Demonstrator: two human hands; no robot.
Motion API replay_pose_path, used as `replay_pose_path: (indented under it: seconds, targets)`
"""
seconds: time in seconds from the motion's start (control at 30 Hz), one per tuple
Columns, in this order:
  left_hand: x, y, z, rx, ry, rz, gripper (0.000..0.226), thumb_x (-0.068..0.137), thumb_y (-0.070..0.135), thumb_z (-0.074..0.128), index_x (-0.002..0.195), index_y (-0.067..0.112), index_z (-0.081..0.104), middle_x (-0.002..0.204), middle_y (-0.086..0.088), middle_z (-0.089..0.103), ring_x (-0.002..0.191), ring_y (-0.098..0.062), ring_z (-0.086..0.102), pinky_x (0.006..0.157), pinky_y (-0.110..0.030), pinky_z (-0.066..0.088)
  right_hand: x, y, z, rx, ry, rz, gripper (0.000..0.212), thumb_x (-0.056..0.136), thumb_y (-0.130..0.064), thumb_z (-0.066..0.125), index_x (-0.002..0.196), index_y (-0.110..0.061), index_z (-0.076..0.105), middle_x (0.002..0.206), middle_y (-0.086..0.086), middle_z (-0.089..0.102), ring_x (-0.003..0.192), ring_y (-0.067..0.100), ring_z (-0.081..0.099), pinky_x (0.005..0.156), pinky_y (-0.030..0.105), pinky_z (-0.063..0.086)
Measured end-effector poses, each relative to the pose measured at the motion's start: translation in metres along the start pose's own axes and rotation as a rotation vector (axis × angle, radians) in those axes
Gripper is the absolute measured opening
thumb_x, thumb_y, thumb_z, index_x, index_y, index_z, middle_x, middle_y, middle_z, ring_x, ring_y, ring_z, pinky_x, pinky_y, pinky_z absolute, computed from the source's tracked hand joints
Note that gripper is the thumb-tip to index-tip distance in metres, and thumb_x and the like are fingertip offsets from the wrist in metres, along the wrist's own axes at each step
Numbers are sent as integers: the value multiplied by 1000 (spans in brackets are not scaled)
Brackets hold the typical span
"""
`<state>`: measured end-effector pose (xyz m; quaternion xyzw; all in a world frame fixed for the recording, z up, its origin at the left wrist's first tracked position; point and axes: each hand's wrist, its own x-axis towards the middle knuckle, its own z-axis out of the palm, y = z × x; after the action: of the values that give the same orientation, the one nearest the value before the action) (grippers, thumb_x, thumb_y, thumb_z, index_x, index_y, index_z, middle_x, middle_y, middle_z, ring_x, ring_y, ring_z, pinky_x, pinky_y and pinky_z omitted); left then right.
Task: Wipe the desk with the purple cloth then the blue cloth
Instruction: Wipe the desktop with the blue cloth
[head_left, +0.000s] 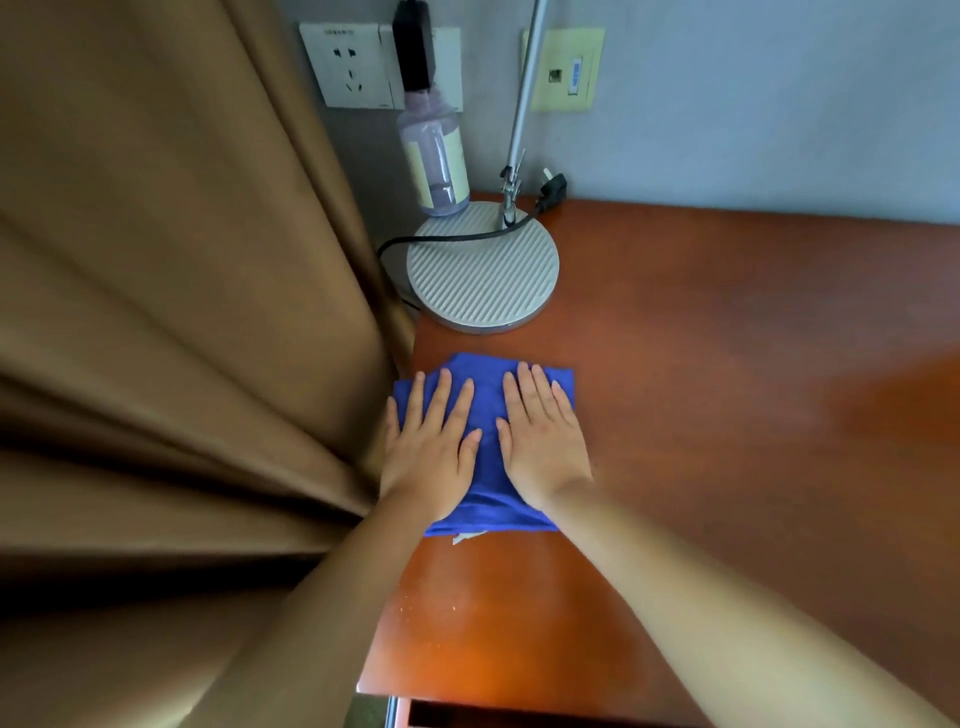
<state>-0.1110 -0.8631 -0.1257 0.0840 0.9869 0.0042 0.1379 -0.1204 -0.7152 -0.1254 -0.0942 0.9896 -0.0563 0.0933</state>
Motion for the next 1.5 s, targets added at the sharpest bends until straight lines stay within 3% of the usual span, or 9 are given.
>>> replay_pose_path:
  seconds: [0.1, 0.17, 0.27, 0.33, 0.47, 0.77, 0.97, 1.23, 1.5]
  targets:
    - [-20, -3, 1, -40, 20, 43, 60, 94, 46, 17, 145, 23, 40, 148, -7, 44, 138, -32, 37, 108, -58, 26, -30, -20, 12, 67, 24, 87, 56, 88, -26, 30, 129, 0, 57, 138, 17, 52, 129, 29, 49, 107, 43, 30]
    - [-21, -6, 0, -57, 42, 55, 58, 99, 42, 16, 137, 21, 52, 136, -9, 56, 131, -32, 47, 104, -58, 34, -37, -21, 12, 100, 26, 98, 54, 88, -25, 32, 128, 0, 58, 137, 15, 54, 128, 27, 51, 105, 44, 33]
    - [-12, 0, -2, -87, 51, 8, 70, 93, 46, -5, 152, 21, 25, 156, -6, 29, 146, -27, 22, 115, -49, 19, -25, -10, 7, 71, 75, 51, 57, 91, -31, 30, 134, -1, 52, 141, 13, 50, 132, 25, 47, 109, 41, 28]
    - [0, 4, -3, -103, 38, -48, 76, 84, 47, -17, 154, 23, 2, 162, -1, 3, 149, -23, 1, 118, -45, 7, -10, -2, 0, 61, 41, -4, 67, 92, -37, 15, 146, -2, 31, 154, 12, 29, 144, 23, 26, 115, 36, 8]
    - [34, -1, -15, -83, 85, -68, 78, 80, 46, -19, 154, 23, -3, 162, -2, -1, 149, -22, 0, 118, -45, 9, 27, 5, -4, 73, 64, -30, 78, 84, -45, -8, 153, -10, 1, 161, 4, -3, 148, 15, -8, 115, 28, -14]
    - [24, -4, -12, -77, 28, -35, 74, 85, 45, -13, 154, 22, 0, 162, -3, 1, 149, -24, 3, 118, -46, 11, 15, 0, -1, 72, 16, -39, 78, 87, -50, -3, 153, -8, 4, 161, 7, 0, 148, 18, -6, 115, 30, -13]
    - [-34, -3, 10, -94, 62, -13, 56, 94, 34, 28, 141, 11, 45, 145, -13, 46, 131, -35, 47, 98, -55, 42, -43, -16, 11, 70, 39, -15, 63, 92, -42, 35, 139, -1, 46, 146, 14, 44, 137, 25, 39, 112, 37, 19]
    - [26, -9, -9, -70, 78, 13, 72, 88, 44, -9, 154, 21, 5, 162, -4, 7, 149, -24, 6, 117, -46, 11, 9, -6, 0, 95, 94, 6, 73, 91, -46, 5, 153, -7, 9, 161, 8, 5, 149, 19, -2, 116, 31, -11]
    - [56, -10, -11, -84, 124, -2, 57, 102, 38, 15, 154, 23, -2, 162, -3, -1, 149, -23, 0, 119, -45, 7, 40, 4, -3, 76, 94, 10, 64, 100, -41, 23, 153, -7, 9, 162, 8, 4, 149, 19, -3, 118, 31, -9]
